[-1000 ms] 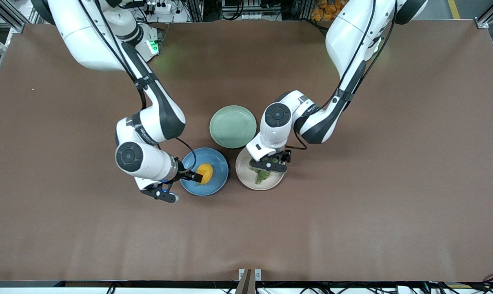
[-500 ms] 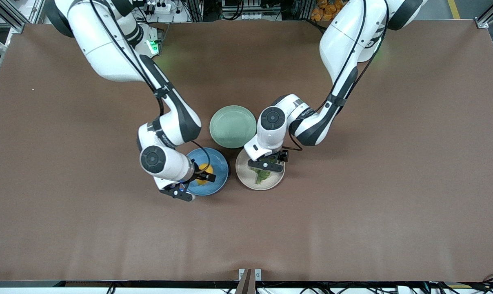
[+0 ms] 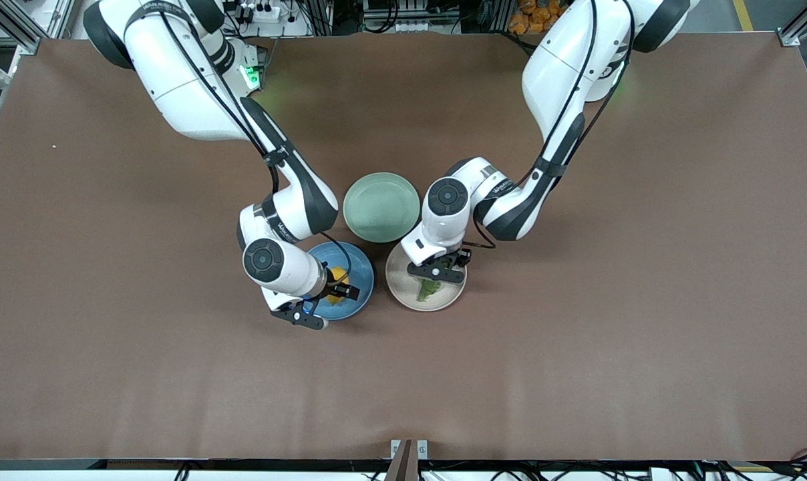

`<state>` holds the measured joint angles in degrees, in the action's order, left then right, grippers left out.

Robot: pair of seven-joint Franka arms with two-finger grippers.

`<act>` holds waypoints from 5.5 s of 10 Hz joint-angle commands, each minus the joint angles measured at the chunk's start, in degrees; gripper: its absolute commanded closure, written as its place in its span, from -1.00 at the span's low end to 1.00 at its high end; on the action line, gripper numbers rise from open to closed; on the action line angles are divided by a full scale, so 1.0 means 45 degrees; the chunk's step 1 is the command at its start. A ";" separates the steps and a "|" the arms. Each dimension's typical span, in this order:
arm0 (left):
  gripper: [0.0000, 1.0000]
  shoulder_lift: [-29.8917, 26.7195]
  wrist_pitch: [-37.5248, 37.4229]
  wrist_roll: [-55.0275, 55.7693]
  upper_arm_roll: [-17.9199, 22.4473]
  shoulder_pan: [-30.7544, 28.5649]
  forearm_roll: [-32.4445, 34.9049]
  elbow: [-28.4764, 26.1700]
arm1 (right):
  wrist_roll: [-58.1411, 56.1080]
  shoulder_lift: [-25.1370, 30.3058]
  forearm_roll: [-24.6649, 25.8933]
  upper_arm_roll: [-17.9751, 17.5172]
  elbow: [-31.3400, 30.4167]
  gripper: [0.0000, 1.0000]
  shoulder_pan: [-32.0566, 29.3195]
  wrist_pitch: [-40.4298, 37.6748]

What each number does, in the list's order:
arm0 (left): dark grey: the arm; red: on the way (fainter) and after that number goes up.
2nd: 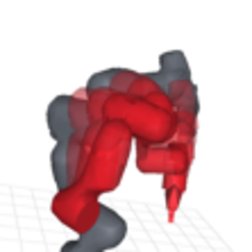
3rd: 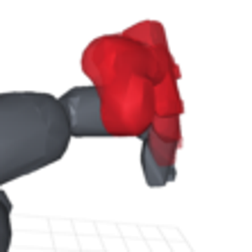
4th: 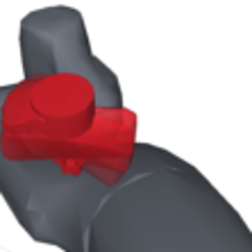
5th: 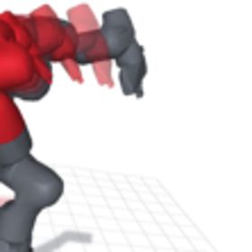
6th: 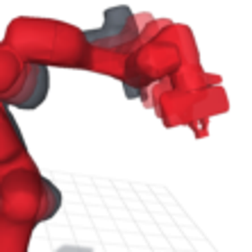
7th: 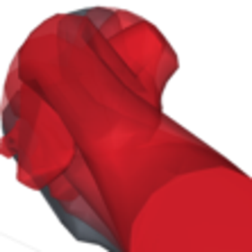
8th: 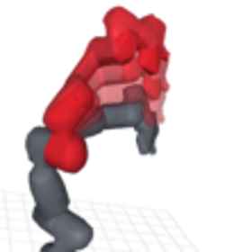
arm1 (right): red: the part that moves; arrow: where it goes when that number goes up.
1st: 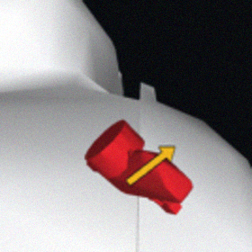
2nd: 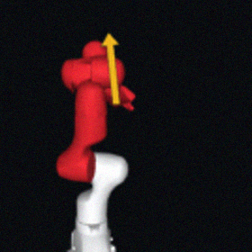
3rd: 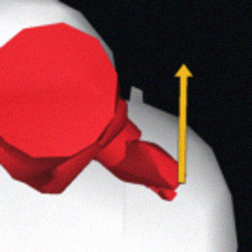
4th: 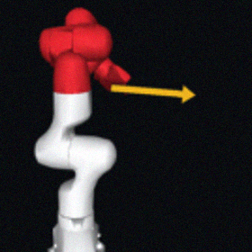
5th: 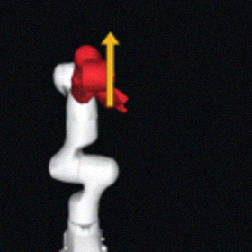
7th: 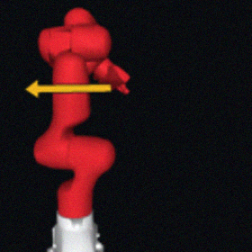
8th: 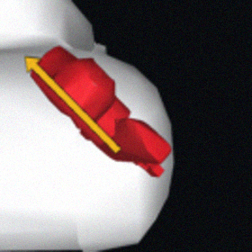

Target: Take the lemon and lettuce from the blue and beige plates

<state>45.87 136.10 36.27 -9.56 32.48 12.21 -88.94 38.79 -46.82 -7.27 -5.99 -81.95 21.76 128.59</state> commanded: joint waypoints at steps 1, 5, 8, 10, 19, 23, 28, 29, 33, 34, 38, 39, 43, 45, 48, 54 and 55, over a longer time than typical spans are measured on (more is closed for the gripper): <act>0.83 0.0041 0.0029 0.0612 0.0113 0.0165 0.0393 0.0154 | -0.0066 -0.0163 0.0634 0.0002 0.0125 0.29 0.0029 0.0018; 1.00 -0.1395 -0.1681 0.1158 0.0133 -0.0009 0.0412 0.0154 | -0.0124 0.0031 0.0561 -0.0017 0.0358 1.00 -0.0224 -0.0175; 1.00 -0.3840 -0.4084 0.0307 0.0094 -0.1392 0.0256 0.0135 | -0.0725 0.0984 0.0248 -0.0154 0.0691 1.00 -0.1237 -0.2201; 1.00 -0.4255 -0.5142 -0.1431 0.0094 -0.2621 0.0197 0.0077 | -0.2945 0.2175 -0.0433 -0.0057 0.0594 1.00 -0.2562 -0.4152; -1.00 -0.3100 -0.5597 -0.3997 0.0113 -0.5792 0.0392 -0.0022 | -1.0043 0.4408 0.1145 0.1955 -0.4834 1.00 -0.5146 -0.1294; -1.00 -0.5502 -0.7637 -0.3958 -0.0062 -0.5675 0.0236 0.0735 | -1.1139 0.4330 0.1243 0.2034 -0.6613 1.00 -0.5459 0.1404; -1.00 -0.7786 -0.9932 -0.4270 -0.0747 -0.5908 0.0101 0.1756 | -1.1238 0.4445 0.1146 0.2014 -0.6342 -1.00 -0.5538 0.0959; -1.00 -0.8274 -0.9952 -0.4251 -0.0669 -0.6044 -0.0248 0.1679 | -1.1199 0.4485 0.1088 0.2014 -0.5238 -1.00 -0.5518 -0.0668; -1.00 -0.8807 -1.0597 -0.4465 -0.0688 -0.7429 -0.2184 0.1580 | -1.1004 0.4912 0.1087 0.2014 -0.0530 -1.00 -0.5323 -0.7076; -1.00 -0.8807 -1.0597 -0.4465 -0.0668 -0.7645 -0.2185 0.1561 | -1.0907 0.5379 0.1126 0.2033 0.0041 -1.00 -0.5323 -0.8019; -1.00 -0.8963 -1.0597 -0.4388 -0.0668 -0.7921 -0.2166 0.1522 | -0.9228 0.7840 0.1204 0.1936 -0.0050 -1.00 -0.4758 -0.9492; -1.00 -0.8963 -1.0597 -0.4387 -0.0668 -0.7921 -0.2166 0.1522 | -0.9052 0.8502 0.1224 0.1936 -0.0438 -1.00 -0.4602 -0.9629; -1.00 -0.8943 -1.0577 -0.4465 -0.0629 -0.7766 -0.2108 0.1561 | -0.8562 1.0130 0.1185 0.1878 -0.1223 -1.00 -0.4522 -1.0255; -1.00 -0.8982 -1.0597 -0.4485 0.0340 -0.6872 -0.2087 0.1541 | -0.8076 1.0033 0.1204 0.1701 -0.1204 -1.00 -0.4444 -1.0158; -1.00 -0.8943 -1.0597 -0.4485 0.0602 -0.6787 -0.2088 0.1580 | -0.8209 0.9994 0.1263 0.1701 -0.1204 -1.00 -0.4346 -1.0022; -1.00 -0.8963 -1.0597 -0.4949 0.0621 -0.6905 -0.2205 0.1580 | -0.8230 1.0091 0.1263 0.1701 -0.1340 -1.00 -0.4346 -1.0157; -1.00 -0.8963 -1.0577 -0.5108 0.0621 -0.6924 -0.2244 0.1580 | -0.8230 1.0149 0.1302 0.1701 -0.1495 -1.00 -0.4327 -1.0157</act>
<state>6.74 88.67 15.69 -7.32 1.48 3.81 -81.14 1.28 -2.42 -2.47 1.76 -86.92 2.02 82.80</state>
